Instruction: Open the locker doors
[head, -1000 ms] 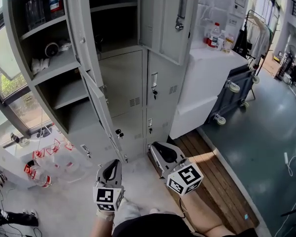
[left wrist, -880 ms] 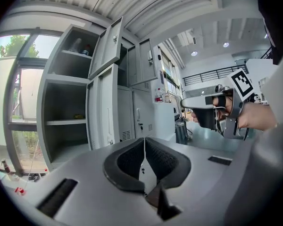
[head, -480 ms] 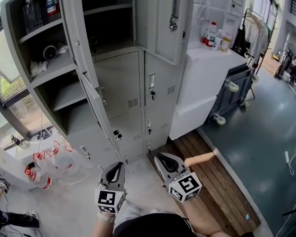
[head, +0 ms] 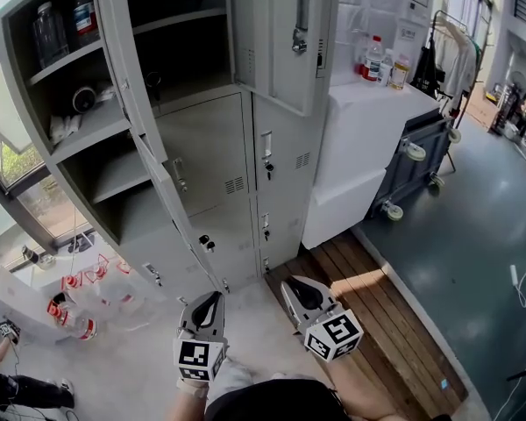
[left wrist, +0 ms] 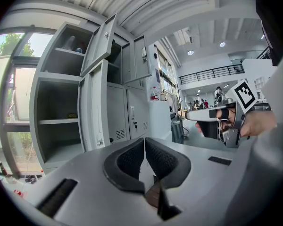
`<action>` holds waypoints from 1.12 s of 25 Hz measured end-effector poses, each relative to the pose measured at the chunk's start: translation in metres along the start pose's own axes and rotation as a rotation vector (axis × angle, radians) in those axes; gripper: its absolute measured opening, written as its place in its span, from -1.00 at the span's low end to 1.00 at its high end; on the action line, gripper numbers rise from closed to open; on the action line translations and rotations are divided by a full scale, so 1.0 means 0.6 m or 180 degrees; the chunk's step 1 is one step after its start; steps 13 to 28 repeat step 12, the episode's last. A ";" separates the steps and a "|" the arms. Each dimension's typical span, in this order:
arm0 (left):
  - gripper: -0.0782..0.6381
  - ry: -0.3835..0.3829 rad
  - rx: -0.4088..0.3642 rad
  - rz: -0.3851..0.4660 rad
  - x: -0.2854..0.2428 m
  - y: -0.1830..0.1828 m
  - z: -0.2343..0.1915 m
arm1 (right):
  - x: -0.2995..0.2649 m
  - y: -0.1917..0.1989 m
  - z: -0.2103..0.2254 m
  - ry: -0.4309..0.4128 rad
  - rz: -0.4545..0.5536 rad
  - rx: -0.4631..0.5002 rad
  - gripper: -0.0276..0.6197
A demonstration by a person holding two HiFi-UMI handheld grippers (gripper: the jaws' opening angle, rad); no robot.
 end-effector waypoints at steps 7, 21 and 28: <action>-0.71 -0.0034 -0.0013 -0.0040 -0.014 0.002 0.005 | 0.007 0.006 0.017 0.0047 0.0019 -0.0187 -0.78; -0.71 -0.0034 -0.0017 -0.0099 -0.023 0.007 0.007 | 0.008 0.013 0.021 0.0067 -0.0011 -0.0205 -0.78; -0.71 -0.0034 -0.0017 -0.0099 -0.023 0.007 0.007 | 0.008 0.013 0.021 0.0067 -0.0011 -0.0205 -0.78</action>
Point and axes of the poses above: the fingertips, and each gripper's own axes: x backward along the fingers, z to its right, y out of its underside, the point moved 4 cm from there along x, backward along the fingers, and after that the axes turned 3 degrees about -z, right-handed, at the moved point
